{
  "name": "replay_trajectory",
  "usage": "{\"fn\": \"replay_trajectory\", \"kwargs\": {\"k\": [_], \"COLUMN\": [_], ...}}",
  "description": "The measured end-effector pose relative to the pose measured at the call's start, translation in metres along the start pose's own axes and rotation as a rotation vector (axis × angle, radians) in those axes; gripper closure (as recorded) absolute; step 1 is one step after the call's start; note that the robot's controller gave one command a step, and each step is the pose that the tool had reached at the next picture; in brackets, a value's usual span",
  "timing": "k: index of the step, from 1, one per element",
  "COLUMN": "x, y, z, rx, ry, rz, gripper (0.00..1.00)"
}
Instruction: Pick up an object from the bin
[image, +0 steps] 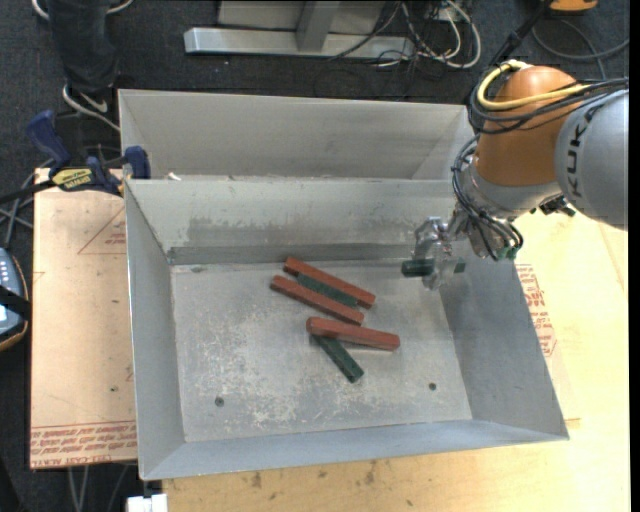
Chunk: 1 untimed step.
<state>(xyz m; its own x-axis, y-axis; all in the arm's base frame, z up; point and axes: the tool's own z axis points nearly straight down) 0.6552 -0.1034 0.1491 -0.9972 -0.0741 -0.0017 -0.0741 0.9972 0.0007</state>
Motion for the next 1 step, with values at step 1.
{"fn": "replay_trajectory", "kwargs": {"k": [1], "x": [-0.001], "y": [-0.0002], "z": [-0.0126], "rx": [0.001], "ry": [-0.004], "rz": [0.0], "gripper": [1.0]}}
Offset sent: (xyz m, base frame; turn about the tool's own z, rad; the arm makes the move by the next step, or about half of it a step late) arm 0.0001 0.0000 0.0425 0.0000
